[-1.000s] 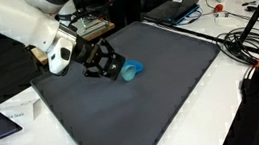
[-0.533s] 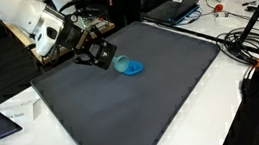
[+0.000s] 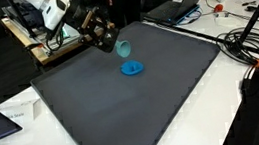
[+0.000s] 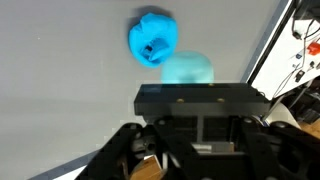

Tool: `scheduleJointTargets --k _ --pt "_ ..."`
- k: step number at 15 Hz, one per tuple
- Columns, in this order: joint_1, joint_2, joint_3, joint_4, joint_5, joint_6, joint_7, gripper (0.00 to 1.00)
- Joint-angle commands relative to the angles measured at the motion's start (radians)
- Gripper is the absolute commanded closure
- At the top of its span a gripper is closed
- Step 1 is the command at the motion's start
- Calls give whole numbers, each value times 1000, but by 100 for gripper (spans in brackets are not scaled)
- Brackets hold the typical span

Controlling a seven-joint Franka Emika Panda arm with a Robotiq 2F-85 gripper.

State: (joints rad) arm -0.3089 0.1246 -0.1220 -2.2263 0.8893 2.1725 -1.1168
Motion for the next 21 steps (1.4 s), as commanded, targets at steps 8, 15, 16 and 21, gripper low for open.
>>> scheduleJointTargets --k 8,15,16,21 --pt "149 -222 9 -177 -301 253 242 77" --pt "216 -255 44 -163 -660 267 549 77" --pt "226 -253 50 -154 -696 258 581 77" --pt "274 -231 90 -101 -842 229 731 77"
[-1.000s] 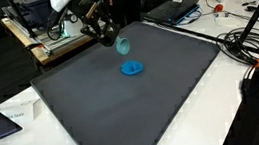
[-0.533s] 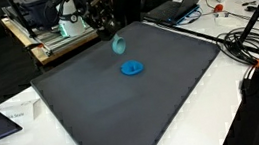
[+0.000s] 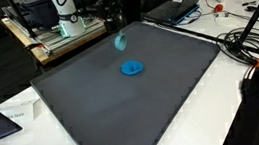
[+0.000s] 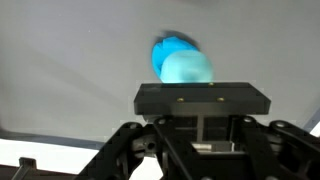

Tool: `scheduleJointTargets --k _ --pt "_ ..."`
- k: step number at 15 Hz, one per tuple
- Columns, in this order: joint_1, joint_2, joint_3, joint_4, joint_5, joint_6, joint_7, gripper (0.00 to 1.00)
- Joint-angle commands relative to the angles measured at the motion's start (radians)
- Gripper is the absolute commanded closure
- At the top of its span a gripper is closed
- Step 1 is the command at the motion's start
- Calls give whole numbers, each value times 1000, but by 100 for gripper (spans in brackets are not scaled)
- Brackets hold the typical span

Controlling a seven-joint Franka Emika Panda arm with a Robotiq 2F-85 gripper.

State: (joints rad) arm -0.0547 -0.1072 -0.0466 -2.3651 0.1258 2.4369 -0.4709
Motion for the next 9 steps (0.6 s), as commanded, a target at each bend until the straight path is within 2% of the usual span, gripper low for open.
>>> scheduleJointTargets --k 1,9 --pt "28 8 22 53 -98 -40 109 77" --pt "68 118 69 176 -191 -35 259 77"
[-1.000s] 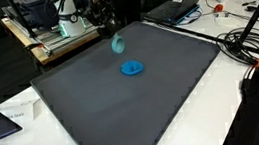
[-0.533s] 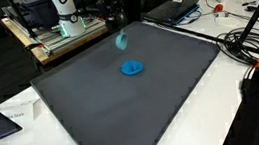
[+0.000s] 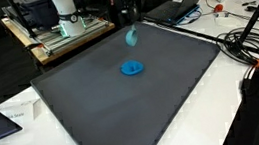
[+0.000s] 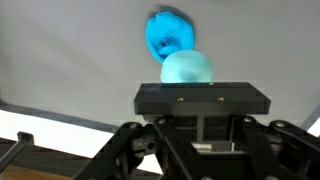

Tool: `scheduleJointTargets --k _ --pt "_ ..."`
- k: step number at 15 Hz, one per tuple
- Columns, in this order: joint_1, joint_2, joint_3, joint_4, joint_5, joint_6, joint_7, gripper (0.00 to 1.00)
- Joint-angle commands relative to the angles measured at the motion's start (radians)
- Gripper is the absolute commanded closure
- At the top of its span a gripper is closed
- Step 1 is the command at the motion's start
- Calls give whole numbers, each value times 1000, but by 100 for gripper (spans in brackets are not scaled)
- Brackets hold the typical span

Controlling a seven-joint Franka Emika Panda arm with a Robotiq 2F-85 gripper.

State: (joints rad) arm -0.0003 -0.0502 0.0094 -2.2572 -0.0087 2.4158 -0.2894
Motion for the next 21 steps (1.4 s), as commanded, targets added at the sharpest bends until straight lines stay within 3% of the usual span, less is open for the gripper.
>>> scheduleJointTargets --k 1,10,21 --pt "17 79 18 85 -78 -13 105 77" --pt "57 232 18 231 -219 -54 300 77" --pt "161 453 -5 487 -409 -282 492 77"
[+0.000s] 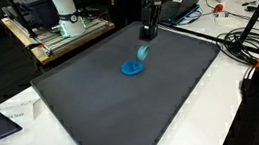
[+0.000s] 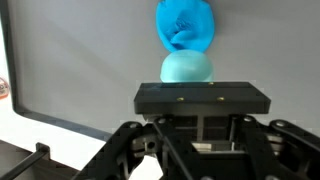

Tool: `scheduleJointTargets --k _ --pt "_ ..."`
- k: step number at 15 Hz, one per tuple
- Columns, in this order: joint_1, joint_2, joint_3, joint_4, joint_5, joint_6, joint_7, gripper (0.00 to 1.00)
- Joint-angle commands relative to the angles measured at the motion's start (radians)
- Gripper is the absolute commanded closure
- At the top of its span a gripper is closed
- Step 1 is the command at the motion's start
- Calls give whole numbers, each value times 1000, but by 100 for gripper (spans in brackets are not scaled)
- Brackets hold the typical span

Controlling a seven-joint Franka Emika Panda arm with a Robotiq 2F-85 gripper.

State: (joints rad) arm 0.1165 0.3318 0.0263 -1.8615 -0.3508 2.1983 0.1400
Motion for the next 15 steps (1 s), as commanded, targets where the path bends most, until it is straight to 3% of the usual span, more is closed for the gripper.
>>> scheduleJointTargets --k 1,10,15 --pt "56 90 -27 109 -85 -76 79 77" --pt "159 245 -87 252 -228 -173 224 77" --pt "197 316 -95 341 -247 -308 254 77"
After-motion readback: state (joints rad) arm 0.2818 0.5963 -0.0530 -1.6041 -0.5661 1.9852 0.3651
